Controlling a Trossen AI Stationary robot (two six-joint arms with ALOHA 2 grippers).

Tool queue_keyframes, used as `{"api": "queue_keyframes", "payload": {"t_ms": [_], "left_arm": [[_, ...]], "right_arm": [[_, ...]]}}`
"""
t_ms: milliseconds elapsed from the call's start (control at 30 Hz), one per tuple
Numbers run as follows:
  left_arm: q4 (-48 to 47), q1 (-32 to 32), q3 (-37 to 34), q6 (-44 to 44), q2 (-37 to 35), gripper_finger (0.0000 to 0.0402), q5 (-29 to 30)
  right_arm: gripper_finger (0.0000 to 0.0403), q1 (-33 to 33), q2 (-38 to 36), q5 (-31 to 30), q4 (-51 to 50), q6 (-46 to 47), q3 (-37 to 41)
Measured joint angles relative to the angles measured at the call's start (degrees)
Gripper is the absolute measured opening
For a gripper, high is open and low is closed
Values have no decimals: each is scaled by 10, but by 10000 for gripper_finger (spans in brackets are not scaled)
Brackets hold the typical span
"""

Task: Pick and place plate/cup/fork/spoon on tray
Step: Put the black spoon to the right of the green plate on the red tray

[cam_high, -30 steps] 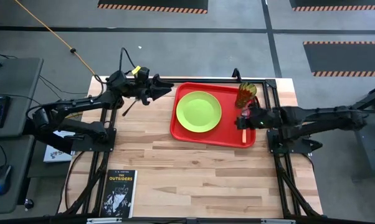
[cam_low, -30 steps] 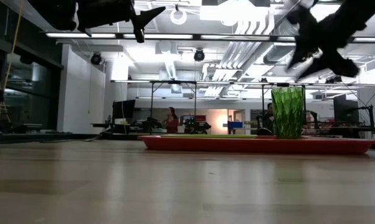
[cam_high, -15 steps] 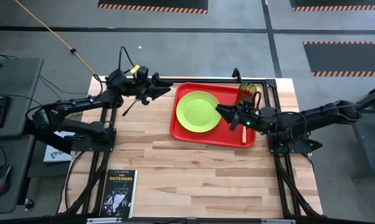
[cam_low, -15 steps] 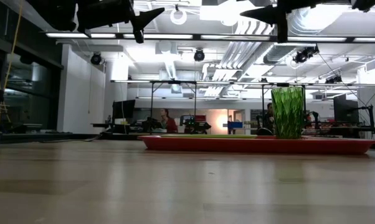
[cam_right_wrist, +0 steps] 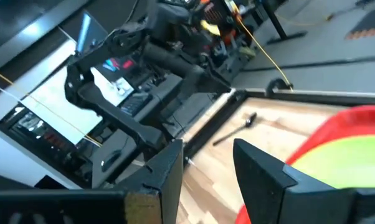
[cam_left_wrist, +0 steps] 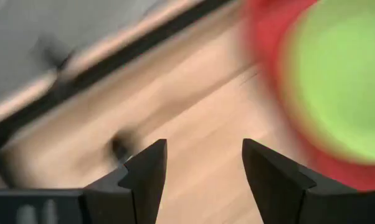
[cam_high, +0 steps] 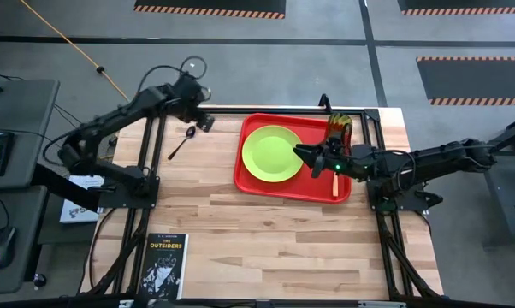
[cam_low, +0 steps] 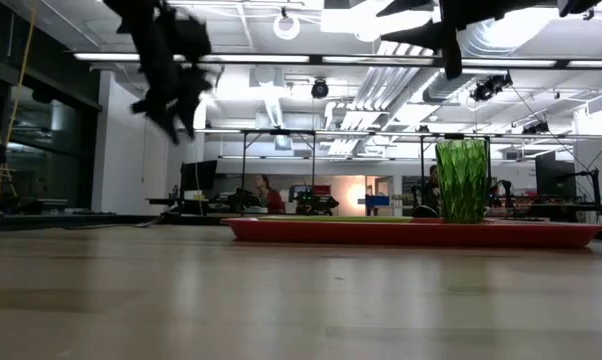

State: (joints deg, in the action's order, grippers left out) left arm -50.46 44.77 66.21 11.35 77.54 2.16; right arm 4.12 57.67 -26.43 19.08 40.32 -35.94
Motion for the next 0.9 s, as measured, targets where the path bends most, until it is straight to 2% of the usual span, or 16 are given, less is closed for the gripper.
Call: {"api": "queue_keyframes", "payload": {"t_ms": [100, 233, 433, 600, 900], "left_arm": [[-50, 31, -30, 4, 41, 200, 10], [-43, 51, -88, 5, 89, 200, 6], [15, 79, -144, 21, 126, 200, 89], [62, 102, -159, 20, 137, 200, 78], [64, 91, -159, 22, 150, 197, 88]], "right_arm": [[134, 0, 0, 1, -26, 23, 0], [134, 0, 0, 1, -35, 32, 0], [134, 0, 0, 1, -35, 28, 0], [134, 0, 0, 3, -36, 27, 0], [134, 0, 0, 3, -48, 27, 0]]}}
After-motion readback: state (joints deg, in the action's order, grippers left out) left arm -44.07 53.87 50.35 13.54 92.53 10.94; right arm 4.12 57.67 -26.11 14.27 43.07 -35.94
